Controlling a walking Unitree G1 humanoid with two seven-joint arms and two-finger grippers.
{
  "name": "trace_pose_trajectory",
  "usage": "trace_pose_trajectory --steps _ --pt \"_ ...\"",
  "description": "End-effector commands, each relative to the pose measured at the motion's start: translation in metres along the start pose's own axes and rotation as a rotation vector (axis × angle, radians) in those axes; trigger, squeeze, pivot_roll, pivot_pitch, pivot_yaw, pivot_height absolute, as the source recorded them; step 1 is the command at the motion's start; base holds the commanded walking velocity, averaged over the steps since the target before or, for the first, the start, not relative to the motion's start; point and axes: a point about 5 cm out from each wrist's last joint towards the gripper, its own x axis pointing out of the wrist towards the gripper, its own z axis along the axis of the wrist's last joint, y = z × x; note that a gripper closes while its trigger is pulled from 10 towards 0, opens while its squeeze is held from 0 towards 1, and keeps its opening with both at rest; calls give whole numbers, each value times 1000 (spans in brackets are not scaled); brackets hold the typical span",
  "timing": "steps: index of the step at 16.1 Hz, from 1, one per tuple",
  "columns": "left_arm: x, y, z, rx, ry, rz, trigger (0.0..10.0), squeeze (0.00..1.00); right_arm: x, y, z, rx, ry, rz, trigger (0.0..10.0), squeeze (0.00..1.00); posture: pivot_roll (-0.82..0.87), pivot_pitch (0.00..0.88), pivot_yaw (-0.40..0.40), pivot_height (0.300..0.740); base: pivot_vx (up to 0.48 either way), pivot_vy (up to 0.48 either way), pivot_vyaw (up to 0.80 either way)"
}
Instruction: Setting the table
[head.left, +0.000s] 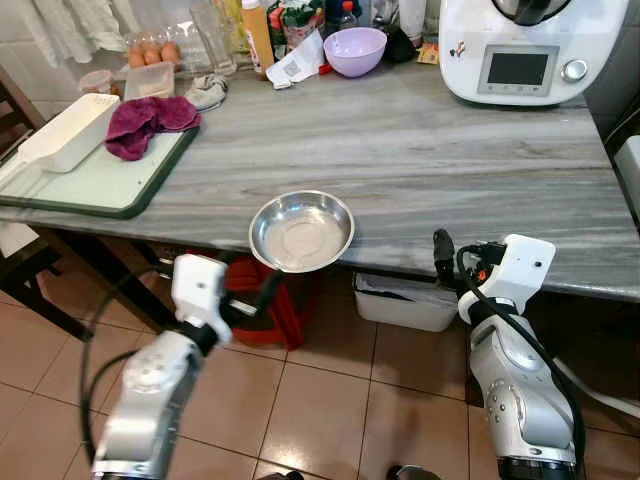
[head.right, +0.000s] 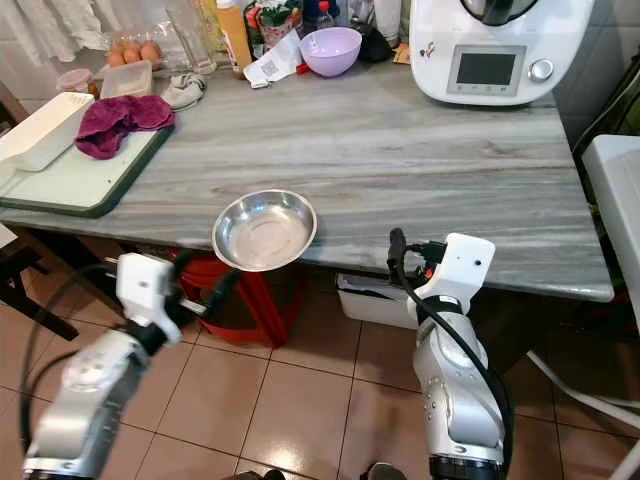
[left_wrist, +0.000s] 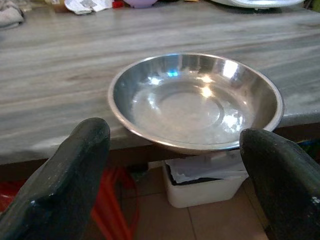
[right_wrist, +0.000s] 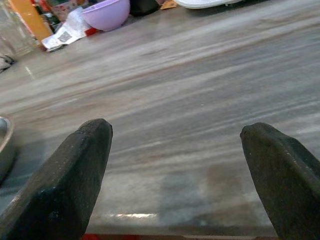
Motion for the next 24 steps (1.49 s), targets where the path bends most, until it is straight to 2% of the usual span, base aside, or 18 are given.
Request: trace_pose_trajectory --steps 1,4,7,10,15,17,20,24 --pt "-7 4 -5 12 29 -6 10000 0 -1 6 -1 1 0 30 10000 0 -123 111 126 740 0 0 0" --pt "-11 -1 -25 29 108 -59 10000 0 0 6 1 1 -2 31 10000 0 -128 113 125 740 0 0 0" --pt "-7 -2 -29 26 119 -67 10000 0 0 6 0 3 -1 32 10000 0 -133 114 125 740 0 0 0" --pt "6 -7 -29 50 109 -90 10000 0 -2 10 -1 22 14 62 10000 0 -142 116 136 740 0 0 0" --pt "19 -13 -33 43 107 -103 10000 0 -6 10 -2 19 18 66 10000 0 -162 123 143 740 0 0 0" --pt "27 -17 -31 33 93 -108 10000 0 -10 21 -2 65 38 167 10000 0 -169 125 145 740 0 0 0" --pt "35 -18 -28 30 73 -109 10000 0 -17 32 -5 85 63 254 10000 0 -173 125 148 740 0 0 0" --pt "45 -23 -25 25 60 -118 10000 0 -21 37 -9 78 94 303 10000 0 -175 122 150 740 0 0 0"
